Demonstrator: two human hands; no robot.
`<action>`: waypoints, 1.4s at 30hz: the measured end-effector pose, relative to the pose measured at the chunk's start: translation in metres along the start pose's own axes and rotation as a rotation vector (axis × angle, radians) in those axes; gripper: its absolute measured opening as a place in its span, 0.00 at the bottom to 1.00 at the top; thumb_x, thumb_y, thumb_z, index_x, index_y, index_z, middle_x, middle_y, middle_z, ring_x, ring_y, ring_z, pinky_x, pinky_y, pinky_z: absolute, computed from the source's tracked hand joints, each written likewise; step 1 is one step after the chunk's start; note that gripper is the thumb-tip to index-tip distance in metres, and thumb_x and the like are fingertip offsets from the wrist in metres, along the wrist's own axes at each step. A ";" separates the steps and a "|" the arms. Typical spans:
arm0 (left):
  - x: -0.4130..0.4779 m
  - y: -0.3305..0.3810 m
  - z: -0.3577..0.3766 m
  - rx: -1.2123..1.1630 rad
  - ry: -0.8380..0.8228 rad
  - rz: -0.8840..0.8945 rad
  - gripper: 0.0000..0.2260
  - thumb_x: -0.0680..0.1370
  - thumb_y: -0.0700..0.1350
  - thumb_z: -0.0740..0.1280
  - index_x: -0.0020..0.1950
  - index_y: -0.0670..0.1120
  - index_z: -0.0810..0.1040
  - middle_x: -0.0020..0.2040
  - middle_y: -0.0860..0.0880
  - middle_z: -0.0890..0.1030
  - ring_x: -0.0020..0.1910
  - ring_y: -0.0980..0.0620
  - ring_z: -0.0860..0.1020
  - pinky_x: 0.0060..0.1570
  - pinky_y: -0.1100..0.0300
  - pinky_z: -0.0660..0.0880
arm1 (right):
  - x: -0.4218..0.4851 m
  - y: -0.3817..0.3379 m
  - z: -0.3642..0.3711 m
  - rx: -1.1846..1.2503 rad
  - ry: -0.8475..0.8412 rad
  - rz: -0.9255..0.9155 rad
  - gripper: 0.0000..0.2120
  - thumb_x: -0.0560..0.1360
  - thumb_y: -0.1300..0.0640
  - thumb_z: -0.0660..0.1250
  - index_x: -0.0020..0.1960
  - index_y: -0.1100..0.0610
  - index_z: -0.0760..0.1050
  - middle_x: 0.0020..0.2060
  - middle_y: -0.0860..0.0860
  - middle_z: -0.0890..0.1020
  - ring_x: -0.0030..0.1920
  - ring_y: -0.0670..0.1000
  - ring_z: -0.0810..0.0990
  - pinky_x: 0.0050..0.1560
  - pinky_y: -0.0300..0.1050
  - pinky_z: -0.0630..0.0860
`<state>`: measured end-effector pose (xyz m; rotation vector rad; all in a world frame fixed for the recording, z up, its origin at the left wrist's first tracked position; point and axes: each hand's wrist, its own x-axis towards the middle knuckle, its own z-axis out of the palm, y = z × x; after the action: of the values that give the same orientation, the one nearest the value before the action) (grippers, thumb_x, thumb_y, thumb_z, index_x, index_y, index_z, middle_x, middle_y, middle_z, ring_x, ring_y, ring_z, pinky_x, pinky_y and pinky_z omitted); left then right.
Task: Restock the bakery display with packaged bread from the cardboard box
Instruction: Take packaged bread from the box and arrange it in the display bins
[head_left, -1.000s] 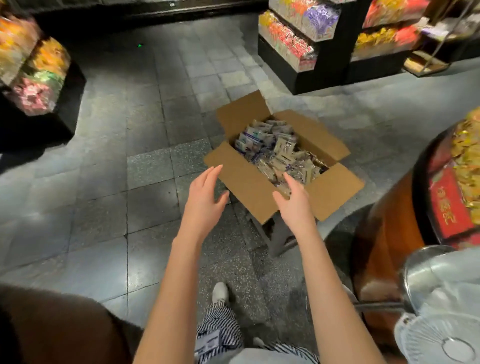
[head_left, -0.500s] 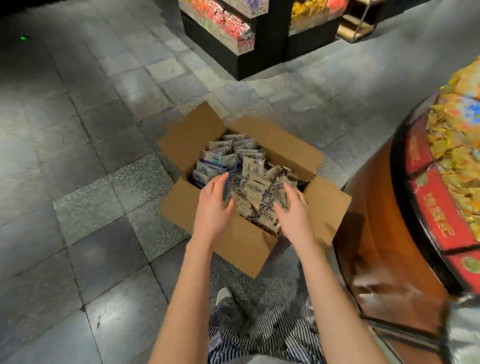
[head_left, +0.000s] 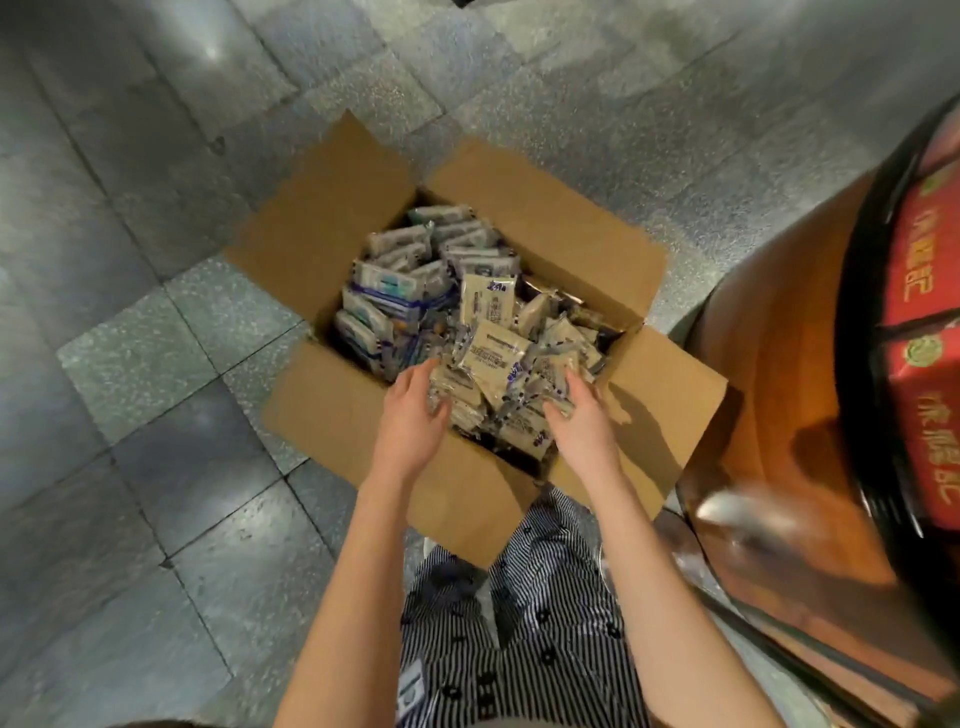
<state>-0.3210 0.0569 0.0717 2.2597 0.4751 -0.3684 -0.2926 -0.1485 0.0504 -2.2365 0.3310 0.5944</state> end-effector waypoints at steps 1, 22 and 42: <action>0.008 0.002 0.009 -0.008 -0.007 -0.019 0.24 0.82 0.45 0.63 0.77 0.52 0.62 0.74 0.48 0.67 0.73 0.47 0.64 0.71 0.49 0.65 | 0.013 0.008 -0.003 -0.001 -0.022 0.021 0.30 0.79 0.52 0.64 0.78 0.44 0.56 0.78 0.50 0.60 0.67 0.52 0.73 0.60 0.45 0.75; 0.164 -0.018 0.140 -0.045 -0.080 -0.454 0.34 0.80 0.50 0.66 0.81 0.55 0.49 0.81 0.48 0.51 0.79 0.42 0.44 0.75 0.36 0.49 | 0.201 0.092 0.028 -0.051 -0.159 0.079 0.33 0.78 0.54 0.66 0.77 0.40 0.55 0.74 0.57 0.64 0.51 0.54 0.74 0.56 0.58 0.79; 0.147 -0.018 0.158 -0.269 -0.088 -0.512 0.43 0.76 0.43 0.73 0.81 0.51 0.47 0.66 0.44 0.75 0.64 0.43 0.75 0.63 0.46 0.72 | 0.171 0.073 0.003 -0.114 -0.161 0.001 0.19 0.80 0.58 0.64 0.71 0.52 0.70 0.53 0.55 0.83 0.24 0.42 0.68 0.27 0.35 0.63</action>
<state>-0.2165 -0.0184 -0.1025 1.8339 0.9975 -0.6176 -0.1771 -0.2022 -0.0854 -2.2786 0.2211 0.8068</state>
